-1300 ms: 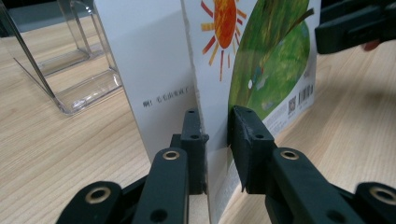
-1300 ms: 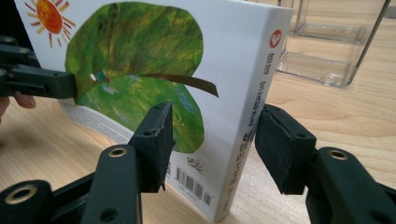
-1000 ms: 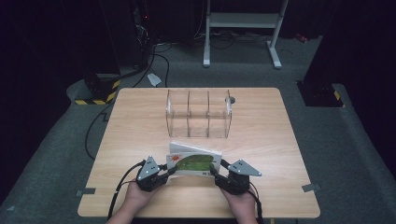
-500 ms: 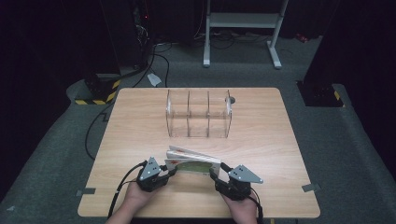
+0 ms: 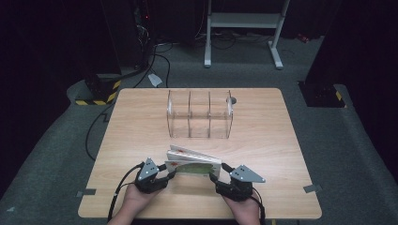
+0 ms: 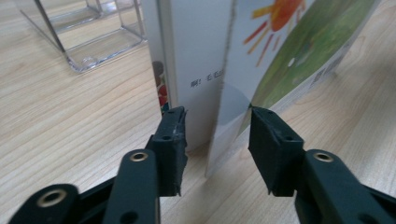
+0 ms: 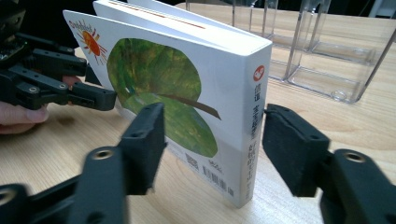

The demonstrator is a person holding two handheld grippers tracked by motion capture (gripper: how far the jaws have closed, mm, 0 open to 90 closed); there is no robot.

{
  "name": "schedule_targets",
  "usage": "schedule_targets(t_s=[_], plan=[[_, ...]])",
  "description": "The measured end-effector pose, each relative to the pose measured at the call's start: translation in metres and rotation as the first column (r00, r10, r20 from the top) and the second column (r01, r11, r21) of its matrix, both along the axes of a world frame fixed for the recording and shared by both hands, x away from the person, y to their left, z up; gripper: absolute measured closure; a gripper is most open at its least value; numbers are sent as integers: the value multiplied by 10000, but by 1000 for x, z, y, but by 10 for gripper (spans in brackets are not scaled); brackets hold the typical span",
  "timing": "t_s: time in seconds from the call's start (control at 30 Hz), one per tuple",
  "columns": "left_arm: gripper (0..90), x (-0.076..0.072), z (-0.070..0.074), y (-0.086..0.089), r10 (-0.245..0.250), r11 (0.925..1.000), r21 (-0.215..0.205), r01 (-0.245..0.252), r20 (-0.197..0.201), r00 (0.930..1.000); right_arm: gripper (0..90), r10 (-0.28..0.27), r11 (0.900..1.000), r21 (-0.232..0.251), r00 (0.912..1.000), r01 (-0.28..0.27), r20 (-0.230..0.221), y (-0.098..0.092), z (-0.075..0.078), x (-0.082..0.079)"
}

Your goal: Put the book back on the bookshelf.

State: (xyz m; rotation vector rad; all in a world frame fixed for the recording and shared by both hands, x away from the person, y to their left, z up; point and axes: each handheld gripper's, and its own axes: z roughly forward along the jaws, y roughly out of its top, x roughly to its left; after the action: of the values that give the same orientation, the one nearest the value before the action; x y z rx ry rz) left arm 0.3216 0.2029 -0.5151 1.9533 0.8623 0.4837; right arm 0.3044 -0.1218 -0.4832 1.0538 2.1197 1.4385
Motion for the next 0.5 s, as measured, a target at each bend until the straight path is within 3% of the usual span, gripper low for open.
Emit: schedule_targets(t_s=[0.27,0.4,0.5], plan=[[514,-1,-3,9,281,9995,119,-280,-118,9995,289,629,9980,28,9980,-629,113,5,3,19],[502,-3,-4,19,509,9986,179,-506,-142,9986,338,822,9966,-79,9950,-819,570,10,8,25],[497,-2,-4,28,809,9967,14,-809,-289,9963,373,921,9957,-108,9935,-916,672,12,9,28]])
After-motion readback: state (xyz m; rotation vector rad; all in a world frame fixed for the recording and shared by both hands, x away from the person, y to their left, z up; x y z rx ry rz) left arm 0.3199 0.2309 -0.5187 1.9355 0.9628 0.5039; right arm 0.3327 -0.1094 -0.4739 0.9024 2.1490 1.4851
